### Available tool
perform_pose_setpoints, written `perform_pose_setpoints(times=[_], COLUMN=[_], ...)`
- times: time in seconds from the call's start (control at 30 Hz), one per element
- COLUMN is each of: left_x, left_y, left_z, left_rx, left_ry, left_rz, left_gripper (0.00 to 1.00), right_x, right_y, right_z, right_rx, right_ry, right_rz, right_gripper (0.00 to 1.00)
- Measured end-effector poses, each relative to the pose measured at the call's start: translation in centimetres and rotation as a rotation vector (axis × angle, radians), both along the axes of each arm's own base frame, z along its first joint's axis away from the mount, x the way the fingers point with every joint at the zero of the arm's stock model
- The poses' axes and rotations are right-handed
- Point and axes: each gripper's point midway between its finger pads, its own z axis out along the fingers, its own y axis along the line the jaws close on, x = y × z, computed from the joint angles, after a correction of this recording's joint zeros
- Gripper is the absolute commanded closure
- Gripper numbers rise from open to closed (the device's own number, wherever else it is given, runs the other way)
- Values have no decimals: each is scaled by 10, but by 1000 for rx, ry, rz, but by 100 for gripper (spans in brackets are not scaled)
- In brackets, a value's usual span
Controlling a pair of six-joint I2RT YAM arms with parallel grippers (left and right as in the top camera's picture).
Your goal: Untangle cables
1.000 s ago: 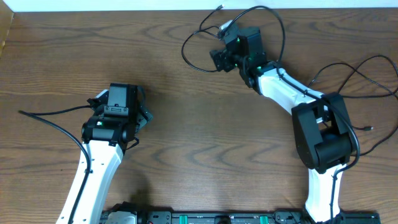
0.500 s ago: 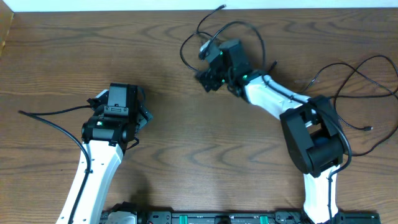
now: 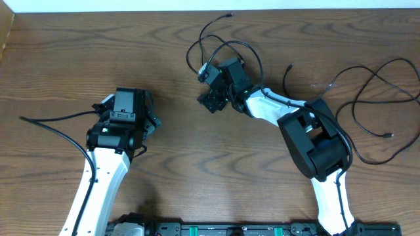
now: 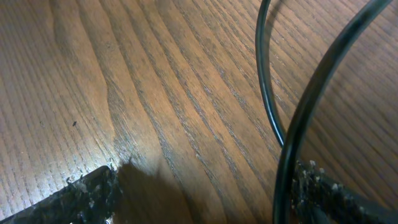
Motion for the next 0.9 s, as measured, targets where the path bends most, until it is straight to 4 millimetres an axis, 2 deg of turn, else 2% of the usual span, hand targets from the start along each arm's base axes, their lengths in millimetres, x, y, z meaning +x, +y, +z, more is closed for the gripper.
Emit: perform_pose_setpoints(times=[0.23,0.33,0.4,0.47,0.6,0.73,0.83,0.9], left_x=[0,0,0,0,0,0,0,0], left_y=[0,0,0,0,0,0,0,0], left_z=[0,0,0,0,0,0,0,0], left_rx=[0,0,0,0,0,0,0,0], left_ry=[0,0,0,0,0,0,0,0], left_rz=[0,0,0,0,0,0,0,0], left_gripper=[2,2,2,2,2,2,2,2], right_x=[6,12,18,24,35,33,28,25], right_y=[-4,-12,-21,-28,-31,-35,-40,-48], right_z=[2,4,12,29,97,167,190,191], right_rx=[9,-4,-25,-36,-4,51,55,20], right_ry=[-13,-27,-53,-96,-236,-353,-378,-365], right_rz=[-10,-40,-74,-98,-116,-127,-136,-155], right_gripper=[13,11,10,9,9,9,9,9])
